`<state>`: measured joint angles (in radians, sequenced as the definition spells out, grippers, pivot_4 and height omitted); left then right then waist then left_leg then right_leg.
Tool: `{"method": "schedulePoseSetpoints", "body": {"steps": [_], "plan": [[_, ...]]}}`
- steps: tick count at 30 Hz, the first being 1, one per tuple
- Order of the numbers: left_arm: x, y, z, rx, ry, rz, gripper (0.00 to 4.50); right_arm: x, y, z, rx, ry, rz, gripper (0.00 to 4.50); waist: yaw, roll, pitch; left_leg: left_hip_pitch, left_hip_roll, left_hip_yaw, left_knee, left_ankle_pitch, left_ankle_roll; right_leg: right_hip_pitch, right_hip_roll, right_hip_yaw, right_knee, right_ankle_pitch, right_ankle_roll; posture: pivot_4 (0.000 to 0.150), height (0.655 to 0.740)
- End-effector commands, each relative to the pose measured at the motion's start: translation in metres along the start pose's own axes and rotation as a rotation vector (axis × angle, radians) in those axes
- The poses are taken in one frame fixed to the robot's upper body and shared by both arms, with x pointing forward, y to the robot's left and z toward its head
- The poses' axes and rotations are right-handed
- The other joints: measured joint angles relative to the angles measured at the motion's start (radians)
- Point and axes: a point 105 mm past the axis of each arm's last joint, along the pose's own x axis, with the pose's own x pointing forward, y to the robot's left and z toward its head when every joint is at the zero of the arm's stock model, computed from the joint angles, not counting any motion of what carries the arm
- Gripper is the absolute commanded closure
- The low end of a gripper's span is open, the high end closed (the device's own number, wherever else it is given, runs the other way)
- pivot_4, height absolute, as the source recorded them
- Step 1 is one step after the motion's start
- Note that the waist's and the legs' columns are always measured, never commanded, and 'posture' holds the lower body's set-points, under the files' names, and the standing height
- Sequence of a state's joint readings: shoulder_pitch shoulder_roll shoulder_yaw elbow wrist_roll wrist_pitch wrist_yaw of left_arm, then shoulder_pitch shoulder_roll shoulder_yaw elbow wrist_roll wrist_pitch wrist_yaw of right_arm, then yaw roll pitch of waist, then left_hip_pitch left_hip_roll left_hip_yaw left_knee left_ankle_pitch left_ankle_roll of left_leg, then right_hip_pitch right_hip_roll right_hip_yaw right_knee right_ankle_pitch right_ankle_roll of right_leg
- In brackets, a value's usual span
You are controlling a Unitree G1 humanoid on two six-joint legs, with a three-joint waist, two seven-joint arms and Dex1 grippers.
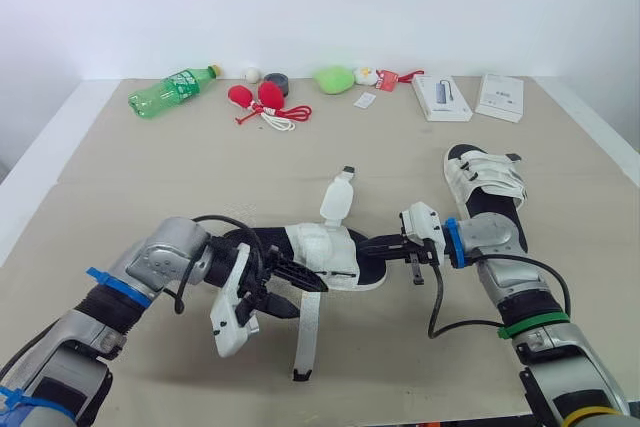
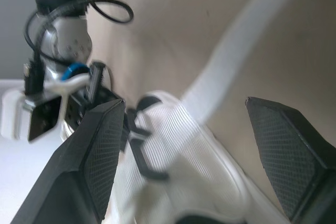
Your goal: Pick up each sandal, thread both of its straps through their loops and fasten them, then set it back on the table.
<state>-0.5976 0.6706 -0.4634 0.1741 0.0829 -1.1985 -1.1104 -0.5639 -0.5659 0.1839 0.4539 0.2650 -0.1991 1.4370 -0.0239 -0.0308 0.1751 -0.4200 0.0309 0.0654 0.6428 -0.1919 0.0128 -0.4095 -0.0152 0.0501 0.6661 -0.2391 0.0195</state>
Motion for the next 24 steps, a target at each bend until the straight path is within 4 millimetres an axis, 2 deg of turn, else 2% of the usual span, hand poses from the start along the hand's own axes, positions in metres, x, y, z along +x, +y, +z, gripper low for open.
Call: {"method": "schedulePoseSetpoints", "body": {"steps": [1,2,6,7,8,9,15,24], "plan": [[0.002,0.014,0.006,0.031,-0.031,0.037,1.13,-0.007,-0.005,0.009,-0.048,0.009,-0.011,4.50,0.000,0.000,0.000,0.000,0.000,0.000,0.000,0.000,0.000,0.000,0.000,0.000,0.000,0.000,0.000,0.150,0.7400],[0.003,0.014,0.006,0.029,-0.035,0.027,1.34,-0.008,-0.005,0.009,-0.048,0.013,-0.011,4.50,0.000,0.000,0.000,0.000,0.000,0.000,0.000,0.000,0.000,0.000,0.000,0.000,0.000,0.000,0.000,0.150,0.7400],[0.003,0.010,0.007,0.008,-0.045,0.002,2.97,-0.008,-0.006,0.008,-0.049,0.021,-0.010,4.50,0.000,0.000,0.000,0.000,0.000,0.000,0.000,0.000,0.000,0.000,0.001,0.000,0.000,0.000,0.000,0.150,0.7400],[0.003,0.011,0.007,0.001,-0.045,0.010,3.25,-0.008,-0.006,0.008,-0.049,0.022,-0.010,4.50,0.000,0.000,0.000,0.000,0.000,0.000,0.000,0.000,0.000,0.000,0.001,0.000,0.000,0.000,0.000,0.150,0.7400],[0.002,0.012,0.007,-0.003,-0.046,0.018,3.69,-0.008,-0.006,0.008,-0.048,0.023,-0.010,4.50,0.000,0.000,0.000,0.000,0.000,0.000,0.000,0.000,0.000,0.000,0.001,0.000,0.000,0.000,0.000,0.150,0.7400],[0.001,0.013,0.007,-0.003,-0.044,0.024,4.33,-0.009,-0.005,0.008,-0.047,0.025,-0.010,4.50,0.000,0.000,0.000,0.000,0.000,0.000,0.000,0.000,0.000,0.000,0.000,0.000,0.000,0.000,0.000,0.150,0.7400],[-0.005,0.014,0.004,-0.073,-0.022,0.059,4.43,-0.010,-0.004,0.005,-0.041,0.034,-0.008,4.50,0.000,0.000,0.000,0.000,0.000,0.000,0.000,0.000,0.000,0.000,0.000,0.000,0.000,0.000,0.000,0.150,0.7400],[-0.019,0.047,-0.006,-0.545,-0.058,0.253,4.43,-0.009,-0.003,0.003,-0.040,0.044,-0.003,4.50,0.000,0.000,0.000,0.000,0.000,-0.001,0.001,0.000,0.000,0.000,0.001,0.000,0.000,-0.002,0.004,0.150,0.7400]]}}
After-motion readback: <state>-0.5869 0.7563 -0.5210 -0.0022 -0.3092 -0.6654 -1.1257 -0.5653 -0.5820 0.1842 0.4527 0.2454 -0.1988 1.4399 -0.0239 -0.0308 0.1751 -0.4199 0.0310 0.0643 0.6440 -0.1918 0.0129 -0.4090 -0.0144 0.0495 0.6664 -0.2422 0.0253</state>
